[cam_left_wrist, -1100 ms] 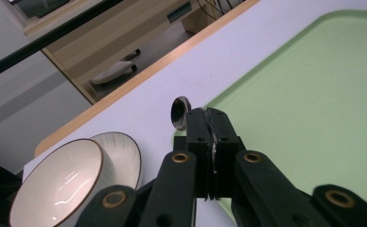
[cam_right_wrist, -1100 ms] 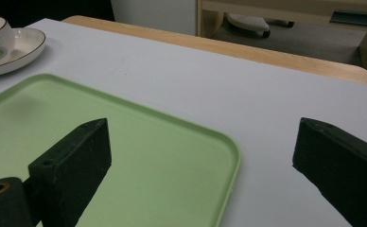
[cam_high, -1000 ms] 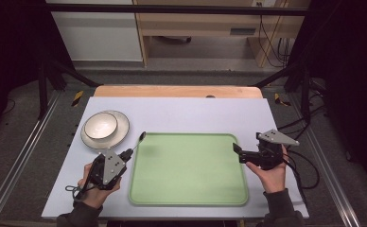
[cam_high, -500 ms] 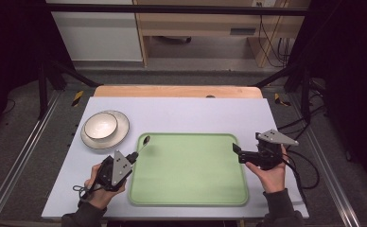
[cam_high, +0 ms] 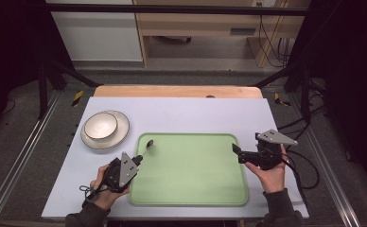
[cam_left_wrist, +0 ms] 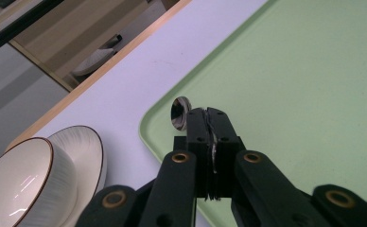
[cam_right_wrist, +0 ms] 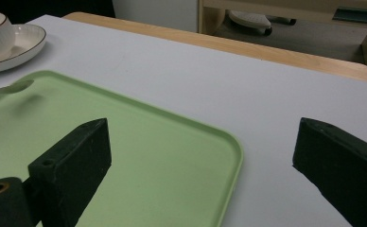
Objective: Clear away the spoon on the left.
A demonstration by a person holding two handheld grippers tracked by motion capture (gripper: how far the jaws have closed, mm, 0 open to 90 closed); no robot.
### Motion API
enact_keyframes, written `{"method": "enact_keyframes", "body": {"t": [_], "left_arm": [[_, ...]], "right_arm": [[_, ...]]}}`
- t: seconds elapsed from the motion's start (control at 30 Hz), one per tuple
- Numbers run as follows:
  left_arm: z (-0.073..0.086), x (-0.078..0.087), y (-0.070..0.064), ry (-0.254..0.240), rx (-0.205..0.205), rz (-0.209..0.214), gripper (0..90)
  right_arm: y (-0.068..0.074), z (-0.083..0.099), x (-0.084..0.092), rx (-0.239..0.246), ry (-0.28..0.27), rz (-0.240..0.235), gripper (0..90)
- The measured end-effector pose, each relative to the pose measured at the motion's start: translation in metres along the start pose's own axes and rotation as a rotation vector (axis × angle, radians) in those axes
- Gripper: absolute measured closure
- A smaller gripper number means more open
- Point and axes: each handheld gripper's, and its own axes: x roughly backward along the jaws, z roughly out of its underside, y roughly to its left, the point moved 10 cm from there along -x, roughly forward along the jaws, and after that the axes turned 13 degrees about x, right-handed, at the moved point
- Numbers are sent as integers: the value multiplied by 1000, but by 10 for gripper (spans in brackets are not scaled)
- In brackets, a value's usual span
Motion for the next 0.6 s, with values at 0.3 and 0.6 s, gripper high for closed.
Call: {"method": "enact_keyframes", "body": {"t": [0.3, 0.6], "left_arm": [[3, -4, -2, 12, -9, -3, 888], [5, -6, -6, 27, -30, 4, 887]], "right_arm": [[0, 0, 0, -1, -1, -1, 55], [0, 0, 0, 0, 1, 0, 55]]}}
